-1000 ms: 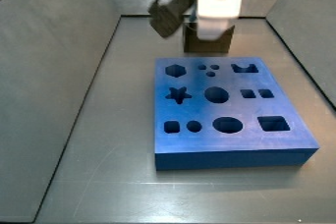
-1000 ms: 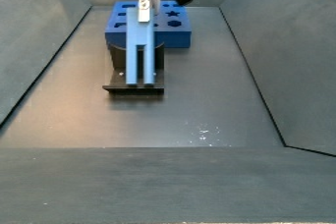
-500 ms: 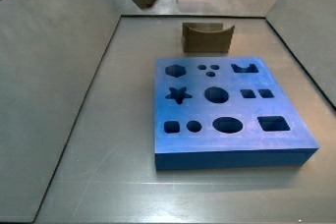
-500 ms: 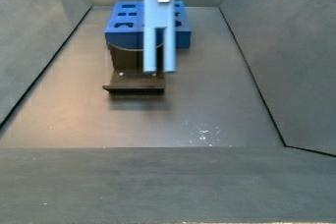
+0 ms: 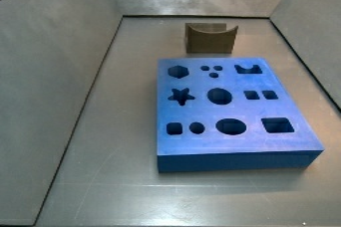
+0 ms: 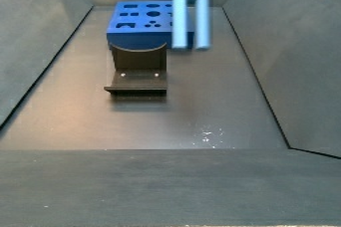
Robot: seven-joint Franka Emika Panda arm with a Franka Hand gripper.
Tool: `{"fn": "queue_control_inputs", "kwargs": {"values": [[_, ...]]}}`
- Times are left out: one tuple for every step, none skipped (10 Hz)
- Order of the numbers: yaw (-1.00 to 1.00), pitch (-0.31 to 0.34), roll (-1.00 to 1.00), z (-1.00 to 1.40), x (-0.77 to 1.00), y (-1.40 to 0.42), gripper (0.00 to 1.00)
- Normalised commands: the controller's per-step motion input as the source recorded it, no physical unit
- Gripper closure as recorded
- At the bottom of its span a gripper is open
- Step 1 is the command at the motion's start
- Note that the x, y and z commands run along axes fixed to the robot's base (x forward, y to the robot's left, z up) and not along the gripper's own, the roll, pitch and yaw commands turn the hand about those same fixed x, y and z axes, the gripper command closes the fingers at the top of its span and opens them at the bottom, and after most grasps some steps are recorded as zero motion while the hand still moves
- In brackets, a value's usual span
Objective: Pick up the square-circle object. Move up. Place the square-circle object on the fixture. Regrasp the square-circle object. Rotate the square-circle object. Move to above the board. Insert the square-circle object.
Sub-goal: Rotate the square-circle object.
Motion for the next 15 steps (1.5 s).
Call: {"fn": "queue_control_inputs", "kwargs": {"values": [[-0.07, 0.001, -0.17, 0.31, -0.74, 0.06, 1.00], [-0.06, 0.004, -0.16, 0.11, -0.57, 0.04, 1.00], [-0.06, -0.003, -0.15, 0.02, -0.43, 0.04, 1.00], [-0.05, -0.001, -0.14, 0.01, -0.23, 0.02, 1.00], [-0.55, 0.045, -1.00, 0.00, 0.00, 0.00, 1.00], [-0.55, 0.062, -1.00, 0.00, 0.07, 0.02, 1.00], [-0.55, 0.082, -1.00, 0.03, 0.01, 0.05, 1.00], [-0.55, 0.109, -1.00, 0.05, -0.08, 0.02, 1.00], [-0.55, 0.138, -1.00, 0.05, -0.07, 0.02, 1.00], [-0.54, 0.178, -1.00, 0.04, -0.03, 0.02, 1.00], [-0.54, 0.200, -1.00, 0.03, -0.02, 0.02, 1.00], [-0.52, 0.234, -1.00, 0.03, -0.02, 0.01, 1.00], [-0.51, 0.251, -1.00, 0.04, -0.03, 0.01, 1.00], [-0.47, 0.267, -1.00, 0.05, -0.03, 0.02, 1.00], [-0.45, 0.282, -1.00, 0.04, -0.01, 0.02, 1.00]]}}
